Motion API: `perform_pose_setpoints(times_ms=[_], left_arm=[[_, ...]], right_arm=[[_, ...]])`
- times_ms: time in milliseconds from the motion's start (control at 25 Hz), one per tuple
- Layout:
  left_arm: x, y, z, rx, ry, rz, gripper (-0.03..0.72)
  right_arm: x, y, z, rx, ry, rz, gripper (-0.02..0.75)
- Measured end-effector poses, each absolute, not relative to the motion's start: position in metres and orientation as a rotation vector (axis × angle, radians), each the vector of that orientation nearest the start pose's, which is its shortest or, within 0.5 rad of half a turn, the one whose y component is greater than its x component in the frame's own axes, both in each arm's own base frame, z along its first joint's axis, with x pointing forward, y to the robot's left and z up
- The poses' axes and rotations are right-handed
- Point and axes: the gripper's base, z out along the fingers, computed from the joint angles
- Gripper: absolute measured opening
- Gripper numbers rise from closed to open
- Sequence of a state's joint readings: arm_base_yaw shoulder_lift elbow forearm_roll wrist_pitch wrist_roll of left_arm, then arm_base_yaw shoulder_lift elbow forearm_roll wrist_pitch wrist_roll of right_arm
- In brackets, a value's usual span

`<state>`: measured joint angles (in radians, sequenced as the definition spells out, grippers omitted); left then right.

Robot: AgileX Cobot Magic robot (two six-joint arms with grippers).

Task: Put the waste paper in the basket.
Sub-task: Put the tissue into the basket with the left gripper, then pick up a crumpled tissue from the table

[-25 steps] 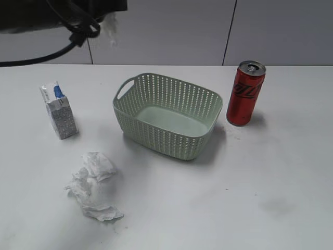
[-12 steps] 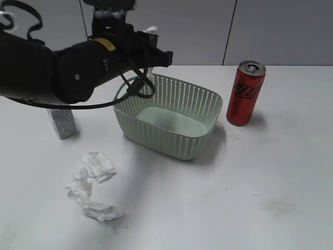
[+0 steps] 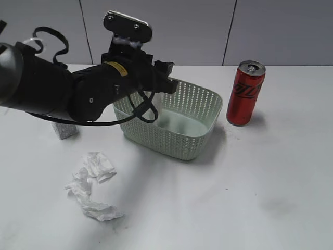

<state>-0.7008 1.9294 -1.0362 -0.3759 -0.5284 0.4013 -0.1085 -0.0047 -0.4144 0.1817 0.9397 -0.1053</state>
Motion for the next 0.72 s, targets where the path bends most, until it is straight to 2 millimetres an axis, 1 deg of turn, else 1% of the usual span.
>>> perform_pose_setpoints(times_ms=[40,80,120,200,360,440,560,720], left_arm=[[0.324,-0.252,0.181,0.59,1.786,-0.257,0.54],[0.324,-0.252,0.181,0.591,1.785,-0.257,0.594],[0.324,-0.252,0.181,0.593,1.785,-0.257,0.634],[0.324,-0.252,0.181,0.593,1.785,-0.257,0.671],[0.324,-0.252,0.182,0.596,1.79,-0.259,0.686],[0.322,-0.251,0.188,0.601,1.797,-0.269,0.686],[0.316,-0.249,0.204,0.614,1.809,-0.293,0.68],[0.303,-0.243,0.235,0.643,1.829,-0.341,0.669]], right_arm=[[0.009,0.012,0.264,0.017,1.992,0.078,0.589],[0.009,0.012,0.264,0.017,1.992,0.078,0.589],[0.009,0.012,0.264,0.017,1.992,0.078,0.589],[0.009,0.012,0.264,0.017,1.992,0.078,0.589],[0.009,0.012,0.264,0.017,1.992,0.078,0.589],[0.009,0.012,0.264,0.017,1.992,0.078,0.589],[0.009,0.012,0.264,0.017,1.992,0.078,0.589],[0.009,0.012,0.264,0.017,1.992,0.078,0.589]])
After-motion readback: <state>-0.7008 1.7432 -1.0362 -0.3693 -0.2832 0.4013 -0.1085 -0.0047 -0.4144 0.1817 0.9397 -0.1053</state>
